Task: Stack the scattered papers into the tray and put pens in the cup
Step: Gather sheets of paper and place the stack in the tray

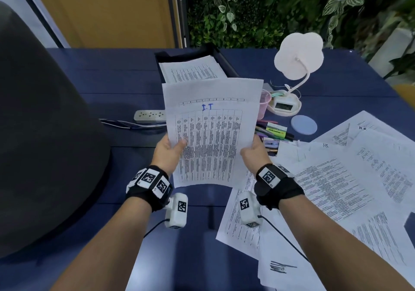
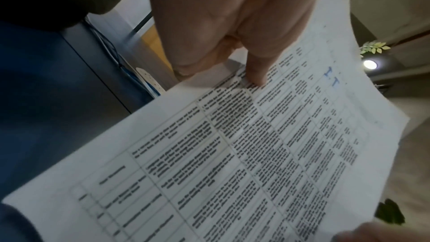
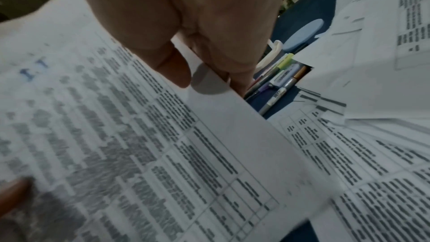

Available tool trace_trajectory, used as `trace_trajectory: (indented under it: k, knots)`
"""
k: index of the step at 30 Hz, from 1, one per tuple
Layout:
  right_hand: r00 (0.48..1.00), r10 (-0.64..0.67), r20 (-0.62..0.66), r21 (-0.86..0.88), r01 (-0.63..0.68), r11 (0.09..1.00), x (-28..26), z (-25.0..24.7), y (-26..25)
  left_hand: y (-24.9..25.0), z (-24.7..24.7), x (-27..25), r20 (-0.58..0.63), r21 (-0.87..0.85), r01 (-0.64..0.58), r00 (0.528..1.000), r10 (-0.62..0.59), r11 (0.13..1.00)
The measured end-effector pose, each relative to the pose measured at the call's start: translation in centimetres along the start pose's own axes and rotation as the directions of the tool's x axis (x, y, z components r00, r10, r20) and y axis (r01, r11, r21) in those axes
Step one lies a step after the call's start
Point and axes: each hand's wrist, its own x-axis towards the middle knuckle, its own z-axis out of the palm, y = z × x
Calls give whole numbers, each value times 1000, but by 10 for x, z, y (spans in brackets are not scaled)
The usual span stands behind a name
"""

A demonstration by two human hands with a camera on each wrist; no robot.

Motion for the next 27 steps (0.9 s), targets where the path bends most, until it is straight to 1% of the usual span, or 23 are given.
trace_trajectory:
  k: [3,4,7,8,9,10,11,12,15,18,21,23,25,27]
  knots:
    - [997,76,12,-50,-76,996,5,-1,11,-2,0,3,-45,-47,-26,999,24,999]
    - [994,101,36,-55,-98,994,4,-2,14,-1,0,5,-71,-84,-27,997,21,996]
    - [971,171,164,-92,-158,983,0,-8,22,0,1,13,-132,-184,-23,991,-2,983]
    - [954,220,203,-69,-211,975,-2,-10,24,3,1,16,-144,-214,-21,989,-10,977]
    - [933,268,241,-10,-274,962,-4,-11,25,5,0,19,-152,-233,-22,988,-14,972]
    - [922,287,261,62,-312,948,-6,-11,24,8,0,23,-157,-239,-27,988,-11,971]
    - [928,272,254,121,-309,943,-6,-11,21,11,0,28,-162,-232,-38,987,0,972]
    - [944,238,228,147,-275,950,-4,-11,18,14,0,33,-169,-216,-49,985,12,975]
    - [981,133,138,152,-153,976,8,-9,2,20,4,43,-169,-125,-31,986,9,992]
    - [990,73,118,139,-89,986,24,-9,-19,23,6,44,-120,44,-9,993,14,999]
    - [996,30,82,120,-40,992,46,-8,-41,25,5,43,-43,163,-3,999,10,987]
    - [997,18,76,97,-26,995,60,-6,-53,27,2,49,-14,287,-12,1000,16,958]
    - [998,23,65,63,-27,998,74,-3,-63,30,0,59,-13,416,-57,998,68,908]
    - [999,40,26,52,-41,998,89,0,-71,35,0,73,-2,483,-119,991,137,867]
